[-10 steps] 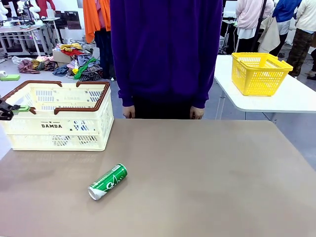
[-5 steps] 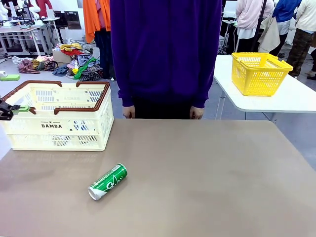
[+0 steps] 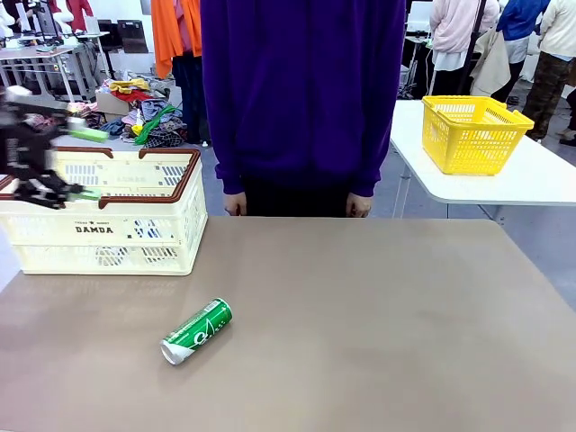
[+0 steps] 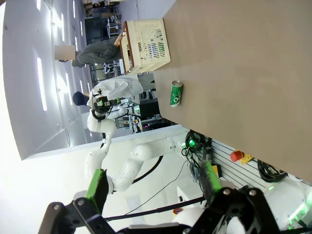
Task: Place the drinks into the Shopping basket.
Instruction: Pick up one drink and place it into the Shopping basket.
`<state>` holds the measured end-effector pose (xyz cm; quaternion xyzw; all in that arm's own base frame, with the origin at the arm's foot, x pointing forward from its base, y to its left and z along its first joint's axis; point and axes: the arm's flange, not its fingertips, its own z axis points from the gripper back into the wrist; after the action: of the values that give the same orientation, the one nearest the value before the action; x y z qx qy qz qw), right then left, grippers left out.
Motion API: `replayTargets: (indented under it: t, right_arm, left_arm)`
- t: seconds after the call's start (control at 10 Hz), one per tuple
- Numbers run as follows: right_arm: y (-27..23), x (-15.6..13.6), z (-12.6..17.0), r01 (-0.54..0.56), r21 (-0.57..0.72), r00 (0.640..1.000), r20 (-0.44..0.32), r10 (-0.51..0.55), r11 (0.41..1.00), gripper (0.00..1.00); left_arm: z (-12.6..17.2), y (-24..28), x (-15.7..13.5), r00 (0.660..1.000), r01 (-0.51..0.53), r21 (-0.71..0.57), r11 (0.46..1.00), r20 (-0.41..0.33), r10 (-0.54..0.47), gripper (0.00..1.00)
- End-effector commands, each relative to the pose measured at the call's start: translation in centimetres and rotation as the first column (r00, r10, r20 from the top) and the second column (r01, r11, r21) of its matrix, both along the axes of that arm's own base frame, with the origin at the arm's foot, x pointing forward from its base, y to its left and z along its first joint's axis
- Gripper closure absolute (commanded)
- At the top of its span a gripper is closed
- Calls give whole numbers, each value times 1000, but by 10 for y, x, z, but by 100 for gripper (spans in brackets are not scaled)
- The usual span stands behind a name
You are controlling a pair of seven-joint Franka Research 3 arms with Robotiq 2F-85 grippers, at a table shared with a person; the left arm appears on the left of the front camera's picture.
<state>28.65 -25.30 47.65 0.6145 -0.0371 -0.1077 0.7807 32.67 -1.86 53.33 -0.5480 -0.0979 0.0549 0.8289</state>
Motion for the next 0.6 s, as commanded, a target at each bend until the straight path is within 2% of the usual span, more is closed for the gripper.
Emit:
replayTargets:
  t: [0.0, 0.1, 0.2, 0.4, 0.5]
  right_arm:
    - [0, -2, 4, -5, -9, 1000, -18, 5, 1000, 0]
    - [0, -2, 4, -5, -9, 1000, -18, 5, 1000, 0]
    - [0, -2, 4, -5, -9, 1000, -18, 5, 1000, 0]
    - [0, -2, 4, -5, -9, 1000, -18, 5, 1000, 0]
    - [0, -2, 4, -5, -9, 1000, -18, 5, 1000, 0]
  left_arm:
    - [9, -83, -7, 995, 21, 305, 952, -98, 10, 0]
    - [10, -120, -14, 998, 56, 491, 869, -44, -40, 0]
    - [6, -147, -25, 1000, 17, 622, 783, -3, -19, 0]
    - [-10, -183, -38, 998, -29, 797, 603, 61, -32, 0]
    - [-22, -193, -38, 993, 11, 847, 531, 55, -109, 0]
